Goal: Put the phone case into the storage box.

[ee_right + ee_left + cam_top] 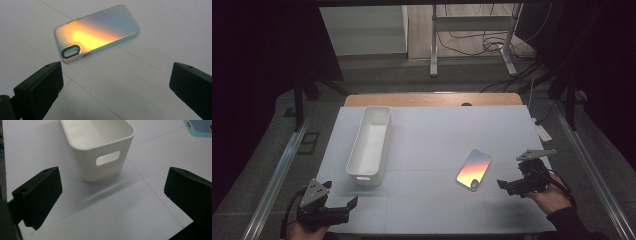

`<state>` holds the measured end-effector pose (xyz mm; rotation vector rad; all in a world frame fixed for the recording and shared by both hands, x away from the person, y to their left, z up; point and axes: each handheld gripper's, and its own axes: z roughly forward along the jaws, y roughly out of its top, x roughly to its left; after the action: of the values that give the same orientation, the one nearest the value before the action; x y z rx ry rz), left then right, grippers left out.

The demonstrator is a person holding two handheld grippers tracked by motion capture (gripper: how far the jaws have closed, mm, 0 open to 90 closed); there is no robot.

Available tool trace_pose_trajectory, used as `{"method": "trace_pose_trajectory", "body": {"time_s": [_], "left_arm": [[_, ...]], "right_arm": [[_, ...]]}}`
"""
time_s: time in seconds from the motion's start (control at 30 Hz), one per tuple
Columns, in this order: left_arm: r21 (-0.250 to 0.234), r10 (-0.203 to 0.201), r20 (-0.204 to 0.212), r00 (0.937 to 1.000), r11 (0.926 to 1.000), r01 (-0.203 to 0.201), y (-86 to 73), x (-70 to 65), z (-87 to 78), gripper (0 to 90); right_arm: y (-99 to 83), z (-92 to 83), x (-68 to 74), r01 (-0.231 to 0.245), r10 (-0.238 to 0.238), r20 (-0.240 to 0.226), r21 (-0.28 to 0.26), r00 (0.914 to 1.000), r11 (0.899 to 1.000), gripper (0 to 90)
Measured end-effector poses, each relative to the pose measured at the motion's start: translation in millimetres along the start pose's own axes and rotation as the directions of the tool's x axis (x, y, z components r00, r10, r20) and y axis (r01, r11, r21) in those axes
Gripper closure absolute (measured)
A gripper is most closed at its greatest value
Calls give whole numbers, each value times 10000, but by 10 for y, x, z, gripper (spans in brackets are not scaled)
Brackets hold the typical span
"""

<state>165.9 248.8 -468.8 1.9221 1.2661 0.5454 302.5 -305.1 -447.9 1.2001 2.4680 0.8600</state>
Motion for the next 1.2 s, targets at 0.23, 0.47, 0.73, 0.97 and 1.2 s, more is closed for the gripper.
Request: {"method": "trace_pose_trajectory", "body": {"time_s": [0.23,0.47,0.73,0.97,1.2], "left_arm": [[18,-8,-6,10000,10000,8,2,-3,4,24],[67,55,-46,10000,10000,-55,5,-7,9,24],[105,78,-61,10000,9999,-78,7,-10,11,23],[132,126,-54,9999,9998,-125,8,-12,13,24],[133,128,-45,9999,9998,-127,9,-10,16,24]], "right_arm": [[83,50,16,220,-219,-101,37,9997,9998,0],[155,122,3,257,-255,-117,163,9996,9995,0],[227,188,-22,271,-266,-166,273,9995,9993,0],[299,257,-35,242,-237,-128,361,9996,9991,0],[363,325,-49,293,-289,-100,406,9995,9987,0]]}}
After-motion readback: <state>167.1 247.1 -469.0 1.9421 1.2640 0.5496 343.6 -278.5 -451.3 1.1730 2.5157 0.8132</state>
